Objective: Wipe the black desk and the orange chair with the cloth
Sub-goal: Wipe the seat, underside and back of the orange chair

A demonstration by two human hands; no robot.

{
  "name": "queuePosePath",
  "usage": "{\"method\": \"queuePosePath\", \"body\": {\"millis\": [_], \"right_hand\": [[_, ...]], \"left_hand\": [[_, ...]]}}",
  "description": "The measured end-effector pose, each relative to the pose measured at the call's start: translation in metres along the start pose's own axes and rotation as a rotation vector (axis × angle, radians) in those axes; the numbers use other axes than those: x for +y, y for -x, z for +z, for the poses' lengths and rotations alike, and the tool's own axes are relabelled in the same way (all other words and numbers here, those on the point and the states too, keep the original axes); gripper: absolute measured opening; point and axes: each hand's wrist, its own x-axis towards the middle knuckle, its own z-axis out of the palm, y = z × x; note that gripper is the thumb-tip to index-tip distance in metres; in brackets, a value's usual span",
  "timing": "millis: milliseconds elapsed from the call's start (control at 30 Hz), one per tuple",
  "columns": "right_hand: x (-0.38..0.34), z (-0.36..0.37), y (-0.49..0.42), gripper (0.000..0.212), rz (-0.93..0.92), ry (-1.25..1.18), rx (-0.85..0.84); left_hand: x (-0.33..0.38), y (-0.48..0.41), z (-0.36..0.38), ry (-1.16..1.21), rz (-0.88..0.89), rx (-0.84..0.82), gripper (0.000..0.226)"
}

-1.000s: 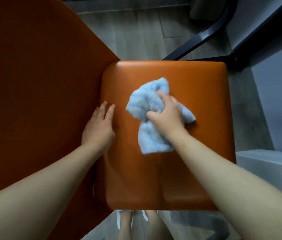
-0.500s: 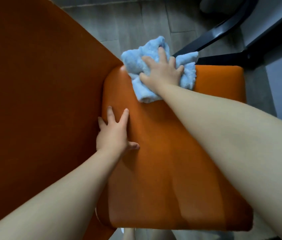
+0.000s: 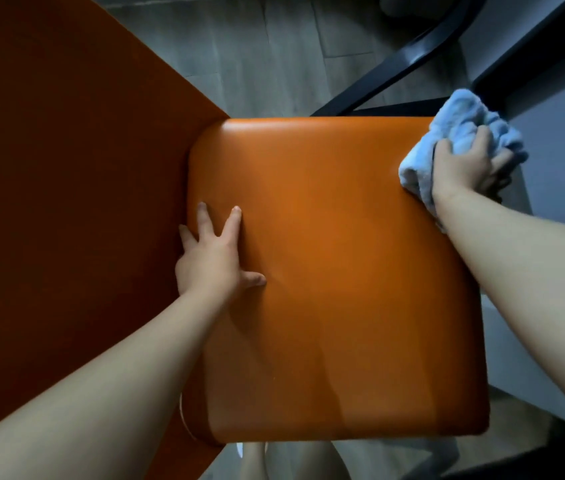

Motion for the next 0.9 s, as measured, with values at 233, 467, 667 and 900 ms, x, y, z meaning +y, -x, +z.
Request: {"method": "queuePosePath", "body": {"millis": [233,467,667,900], "right_hand": [[0.104,-0.036,0.038,0.043,0.306,-0.103,-0.157],[0.227,-0.077,0.154,0.044,0.518,-0.011,-0.126],[0.250,-0.114,0.185,0.032,0.458,-0.227,-0.061],[0.203,-0.092,0.246,0.056,0.031,0.113,-0.189]], "left_hand": [[0.002,0.008,0.007,0.122,-0.018,0.026,0.109],[-0.011,0.033,0.031,0.247,0.045,0.122,0.083],[-0.029,0.100,0.065,0.274,0.154,0.118,0.063],[-0.043,0.144,0.084,0.183,0.198,0.040,0.063]]}}
